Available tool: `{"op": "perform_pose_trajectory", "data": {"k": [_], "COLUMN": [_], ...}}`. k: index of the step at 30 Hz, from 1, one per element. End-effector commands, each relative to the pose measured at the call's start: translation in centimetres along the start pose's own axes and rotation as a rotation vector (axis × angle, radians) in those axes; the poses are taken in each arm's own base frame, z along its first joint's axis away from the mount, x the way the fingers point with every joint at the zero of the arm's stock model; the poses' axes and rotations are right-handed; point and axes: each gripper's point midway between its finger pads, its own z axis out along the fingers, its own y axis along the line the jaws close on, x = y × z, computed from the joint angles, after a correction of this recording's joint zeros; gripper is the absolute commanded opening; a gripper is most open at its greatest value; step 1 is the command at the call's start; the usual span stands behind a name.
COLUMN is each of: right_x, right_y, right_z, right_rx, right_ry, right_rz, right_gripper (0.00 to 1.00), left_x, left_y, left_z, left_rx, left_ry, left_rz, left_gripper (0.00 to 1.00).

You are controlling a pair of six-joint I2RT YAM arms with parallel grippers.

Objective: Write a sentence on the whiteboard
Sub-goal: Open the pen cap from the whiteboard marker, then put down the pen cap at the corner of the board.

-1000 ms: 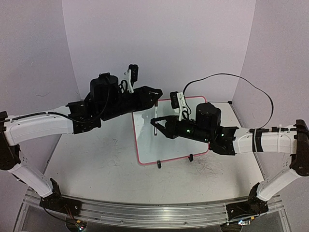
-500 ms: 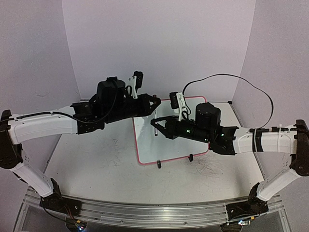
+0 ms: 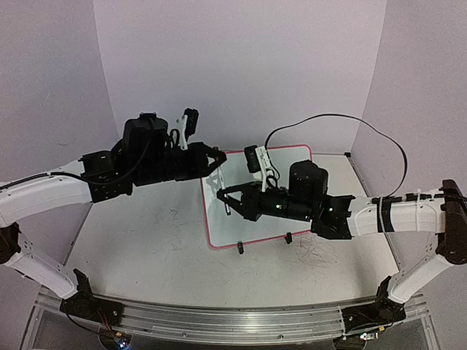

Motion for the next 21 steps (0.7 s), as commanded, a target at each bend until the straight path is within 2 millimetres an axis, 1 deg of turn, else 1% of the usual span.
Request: {"op": "perform_pose_trajectory", "data": {"k": [1,5,7,9,11,13,16,18,21], "right_x": [6.1,6.4,5.9,4.8,3.5,2.5,1.9,1.7,1.5], "right_y": [-0.5,-0.4,-0.7,-1.0,-1.5,-1.7,-1.9,-2.0,-1.9], "right_z": [-0.5,-0.4,-0.4,-0.8,-1.4,-1.9,-2.3,-2.4,-2.7], "right_rx": [-0.012,-0.018,0.010,0.052,0.104,0.138,0.167,0.176,0.181], "right_ry": [0.176,0.184,0.175,0.145,0.103,0.078,0.064,0.066,0.067], "right_rz": [-0.013,-0.019,-0.034,-0.058,-0.071,-0.084,-0.100,-0.107,-0.110], "right_gripper": [0.00,0.00,0.00,0.00,0.00,0.00,0.00,0.00,0.00], "left_x": [-8.4,-7.5,-6.3,-4.0,-0.9,2.7,7.5,9.7,11.7], "left_y": [5.9,7.8,9.3,11.9,15.0,18.3,23.0,25.6,27.5], "left_z": [-7.9,-10.3,-10.9,-11.4,-11.8,-11.4,-10.3,-9.6,-8.3], "left_rx": [-0.269,-0.320,-0.384,-0.499,-0.626,-0.731,-0.859,-0.914,-0.949], "left_ry": [-0.319,-0.353,-0.326,-0.276,-0.207,-0.117,0.028,0.119,0.211], "left_rz": [-0.117,-0.194,-0.210,-0.222,-0.207,-0.173,-0.178,-0.211,-0.201], "left_gripper": [0.00,0.00,0.00,0.00,0.00,0.00,0.00,0.00,0.00]}}
